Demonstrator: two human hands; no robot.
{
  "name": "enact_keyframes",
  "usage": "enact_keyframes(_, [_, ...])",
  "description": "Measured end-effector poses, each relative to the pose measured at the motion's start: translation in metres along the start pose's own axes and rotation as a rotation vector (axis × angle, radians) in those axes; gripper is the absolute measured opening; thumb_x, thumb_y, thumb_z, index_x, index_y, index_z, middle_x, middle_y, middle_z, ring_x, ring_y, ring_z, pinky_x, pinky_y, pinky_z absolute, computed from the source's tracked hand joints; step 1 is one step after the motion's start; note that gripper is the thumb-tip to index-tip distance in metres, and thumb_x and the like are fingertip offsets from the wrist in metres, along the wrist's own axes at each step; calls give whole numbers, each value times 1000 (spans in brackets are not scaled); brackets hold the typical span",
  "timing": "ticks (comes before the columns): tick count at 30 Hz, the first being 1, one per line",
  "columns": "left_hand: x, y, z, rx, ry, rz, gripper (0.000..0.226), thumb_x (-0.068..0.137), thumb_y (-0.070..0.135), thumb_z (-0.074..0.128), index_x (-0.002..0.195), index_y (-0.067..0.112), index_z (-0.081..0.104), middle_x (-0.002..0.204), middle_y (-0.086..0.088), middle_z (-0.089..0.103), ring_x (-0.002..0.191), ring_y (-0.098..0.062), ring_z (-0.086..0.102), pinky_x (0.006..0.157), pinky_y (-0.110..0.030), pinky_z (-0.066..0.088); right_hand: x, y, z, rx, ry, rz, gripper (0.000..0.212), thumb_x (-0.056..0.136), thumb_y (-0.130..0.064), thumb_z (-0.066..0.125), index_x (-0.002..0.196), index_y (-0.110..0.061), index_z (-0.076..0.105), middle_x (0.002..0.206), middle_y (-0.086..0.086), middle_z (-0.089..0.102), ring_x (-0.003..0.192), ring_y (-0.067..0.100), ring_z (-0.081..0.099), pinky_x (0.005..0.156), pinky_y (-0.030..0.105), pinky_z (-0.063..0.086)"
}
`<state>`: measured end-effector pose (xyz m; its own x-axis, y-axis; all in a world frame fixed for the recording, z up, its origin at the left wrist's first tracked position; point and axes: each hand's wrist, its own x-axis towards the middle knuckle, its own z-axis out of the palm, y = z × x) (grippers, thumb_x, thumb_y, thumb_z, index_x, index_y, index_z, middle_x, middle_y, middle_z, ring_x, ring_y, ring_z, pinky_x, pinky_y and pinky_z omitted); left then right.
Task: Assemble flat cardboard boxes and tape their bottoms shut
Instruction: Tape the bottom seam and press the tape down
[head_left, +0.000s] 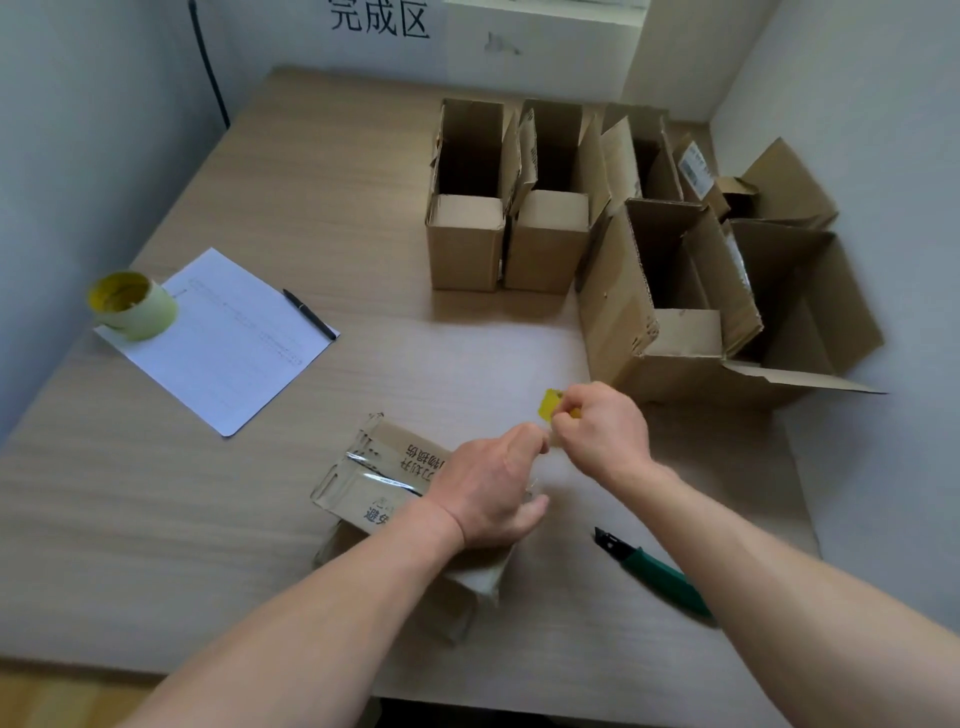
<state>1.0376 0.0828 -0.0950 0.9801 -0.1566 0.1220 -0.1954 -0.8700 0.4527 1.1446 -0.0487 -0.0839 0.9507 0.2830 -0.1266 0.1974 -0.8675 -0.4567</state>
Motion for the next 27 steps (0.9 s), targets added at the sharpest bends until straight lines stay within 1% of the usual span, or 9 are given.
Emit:
enact_keyframes(3, [1, 6, 0, 50, -50, 16, 44, 70, 28, 62, 109, 18, 44, 99, -6, 65, 79, -37, 62, 60, -33, 34, -19, -5, 21, 337, 33, 249, 6, 72, -25, 66, 67, -23, 65, 71, -3, 67, 76, 24, 61, 62, 33, 46])
enact_keyframes(6, [4, 12, 0, 73, -91, -84, 41, 72, 25, 56, 108, 21, 38, 98, -7, 68, 84, -38, 63, 62, -35, 33, -34, -5, 35, 610, 81, 414, 9, 69, -22, 69, 68, -30, 68, 59, -5, 65, 66, 20, 60, 63, 37, 50])
enact_keyframes(9, [8, 15, -1, 83, -126, -182, 38, 76, 19, 51, 110, 22, 37, 101, -7, 67, 87, -39, 63, 61, -36, 33, -42, -1, 42, 680, 151, 480, 15, 73, -19, 65, 65, -31, 68, 56, -9, 63, 65, 18, 60, 61, 33, 48])
enact_keyframes(14, [18, 22, 2, 102, -247, -306, 45, 77, 13, 58, 117, 20, 38, 116, -7, 46, 101, -35, 56, 69, -40, 38, -43, -5, 45, 745, 212, 524, 15, 77, -14, 63, 66, -23, 69, 66, -8, 68, 72, 18, 64, 69, 35, 51])
enact_keyframes(18, [23, 22, 2, 117, -321, -337, 46, 78, 15, 58, 121, 19, 41, 119, -7, 43, 112, -32, 46, 82, -43, 45, -45, -5, 42, 790, 272, 560, 17, 77, -11, 63, 66, -23, 68, 66, -9, 67, 70, 15, 62, 70, 34, 51])
enact_keyframes(20, [23, 20, -6, -67, -189, -325, 52, 78, 10, 59, 127, 19, 46, 124, -6, 48, 117, -29, 46, 92, -42, 47, -46, -3, 41, 800, 301, 572, 16, 78, -12, 64, 66, -23, 67, 64, -10, 66, 67, 11, 60, 69, 33, 50])
enact_keyframes(23, [9, 14, -32, -407, 370, -330, 42, 75, 2, 64, 116, 6, 61, 117, -9, 59, 112, -27, 54, 99, -37, 42, -47, -2, 39, 815, 318, 557, 17, 79, -13, 65, 66, -24, 66, 60, -14, 63, 60, 3, 56, 64, 29, 47])
enact_keyframes(25, [-17, 10, -43, -323, 680, -386, 35, 80, 15, 63, 113, 3, 61, 120, -11, 57, 117, -27, 52, 104, -36, 38, -47, -7, 41, 807, 308, 517, 17, 79, -15, 66, 66, -25, 65, 57, -14, 61, 56, 2, 53, 60, 27, 44])
enact_keyframes(27, [-52, 6, -43, -254, 795, -516, 49, 84, 33, 58, 123, 5, 54, 135, -14, 48, 131, -26, 41, 112, -36, 30, -46, -15, 44, 780, 284, 452, 14, 80, -16, 66, 68, -24, 66, 59, -14, 61, 58, 3, 53, 60, 26, 43])
